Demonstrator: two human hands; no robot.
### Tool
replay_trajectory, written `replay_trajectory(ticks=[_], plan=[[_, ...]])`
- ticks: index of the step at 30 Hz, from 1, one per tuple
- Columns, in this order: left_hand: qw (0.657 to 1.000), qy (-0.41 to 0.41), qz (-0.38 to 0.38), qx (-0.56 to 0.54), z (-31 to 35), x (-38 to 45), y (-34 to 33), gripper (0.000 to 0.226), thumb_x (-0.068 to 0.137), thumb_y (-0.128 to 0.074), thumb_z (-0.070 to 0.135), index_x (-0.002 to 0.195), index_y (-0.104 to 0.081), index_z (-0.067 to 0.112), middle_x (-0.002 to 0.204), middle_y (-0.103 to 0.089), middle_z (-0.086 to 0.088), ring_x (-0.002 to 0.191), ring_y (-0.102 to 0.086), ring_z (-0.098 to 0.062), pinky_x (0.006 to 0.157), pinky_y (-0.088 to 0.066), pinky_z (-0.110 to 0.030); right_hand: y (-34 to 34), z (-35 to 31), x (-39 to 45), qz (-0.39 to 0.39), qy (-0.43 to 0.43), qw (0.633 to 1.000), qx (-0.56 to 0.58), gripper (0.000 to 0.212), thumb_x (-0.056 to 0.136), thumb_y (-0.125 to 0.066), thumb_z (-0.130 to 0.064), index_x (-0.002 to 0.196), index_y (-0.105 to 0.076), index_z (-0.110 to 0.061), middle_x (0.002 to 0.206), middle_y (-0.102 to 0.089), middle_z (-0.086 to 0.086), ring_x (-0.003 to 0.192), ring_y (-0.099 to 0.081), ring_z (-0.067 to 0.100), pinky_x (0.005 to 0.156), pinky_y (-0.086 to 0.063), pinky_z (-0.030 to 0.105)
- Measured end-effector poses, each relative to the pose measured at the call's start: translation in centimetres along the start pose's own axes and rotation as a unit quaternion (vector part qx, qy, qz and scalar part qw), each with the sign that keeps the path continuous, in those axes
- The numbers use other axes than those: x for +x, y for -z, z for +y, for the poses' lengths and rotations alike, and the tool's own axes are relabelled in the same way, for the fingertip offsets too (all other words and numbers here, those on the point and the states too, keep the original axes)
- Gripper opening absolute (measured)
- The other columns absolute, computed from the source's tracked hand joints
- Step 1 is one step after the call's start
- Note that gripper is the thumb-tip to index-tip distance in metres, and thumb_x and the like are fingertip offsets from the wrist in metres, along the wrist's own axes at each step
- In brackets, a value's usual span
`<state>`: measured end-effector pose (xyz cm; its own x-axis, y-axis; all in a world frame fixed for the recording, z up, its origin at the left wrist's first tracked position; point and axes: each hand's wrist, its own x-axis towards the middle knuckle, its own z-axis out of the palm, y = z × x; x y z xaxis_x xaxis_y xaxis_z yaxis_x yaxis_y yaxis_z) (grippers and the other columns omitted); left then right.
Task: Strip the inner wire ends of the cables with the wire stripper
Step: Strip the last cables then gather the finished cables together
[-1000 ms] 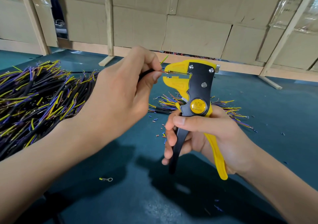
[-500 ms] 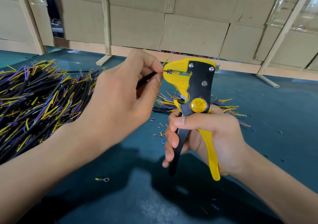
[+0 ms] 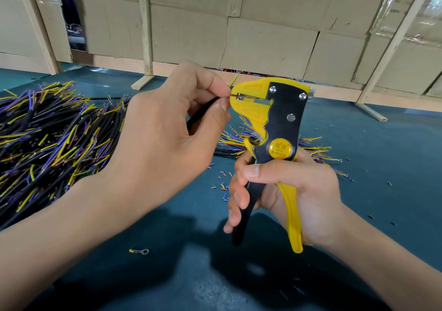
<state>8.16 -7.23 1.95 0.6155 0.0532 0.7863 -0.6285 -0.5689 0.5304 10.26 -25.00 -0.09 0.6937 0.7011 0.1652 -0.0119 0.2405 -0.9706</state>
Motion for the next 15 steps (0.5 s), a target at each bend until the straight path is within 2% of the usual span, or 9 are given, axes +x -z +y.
replay_trajectory(ticks=[4, 9, 15], plan=[[1.000, 0.023, 0.004, -0.015, 0.31, -0.07, -0.14, 0.010, 0.095, -0.058, 0.018, 0.105, -0.060, 0.019, 0.087, -0.073, 0.011, 0.087, -0.071, -0.019, 0.069, -0.053, -0.034, -0.10, 0.19, -0.02, 0.013, 0.002, 1.000, 0.001, 0.005, 0.075, -0.062, -0.006, 0.071, -0.061, -0.003, 0.060, -0.055, 0.018, 0.052, -0.061, 0.036, 0.058, -0.055, 0.058], [0.999, 0.033, -0.003, -0.027, 0.57, -0.08, -0.14, 0.010, 0.093, -0.058, 0.019, 0.103, -0.059, 0.021, 0.086, -0.074, 0.012, 0.084, -0.071, -0.017, 0.067, -0.050, -0.030, -0.07, 0.39, -0.02, 0.012, 0.005, 1.000, 0.014, 0.012, 0.073, -0.063, -0.014, 0.069, -0.060, -0.003, 0.058, -0.053, 0.017, 0.050, -0.059, 0.035, 0.055, -0.055, 0.052], [1.000, 0.005, -0.003, -0.001, 0.51, 0.16, 0.13, 0.024, 0.093, -0.062, 0.018, 0.100, -0.041, 0.025, 0.083, -0.074, 0.014, 0.067, -0.065, -0.018, 0.055, -0.043, -0.024, -0.08, 0.75, 0.06, 0.018, 0.010, 1.000, 0.016, 0.013, 0.073, -0.064, -0.014, 0.070, -0.061, -0.002, 0.059, -0.054, 0.018, 0.051, -0.060, 0.036, 0.056, -0.055, 0.055]])
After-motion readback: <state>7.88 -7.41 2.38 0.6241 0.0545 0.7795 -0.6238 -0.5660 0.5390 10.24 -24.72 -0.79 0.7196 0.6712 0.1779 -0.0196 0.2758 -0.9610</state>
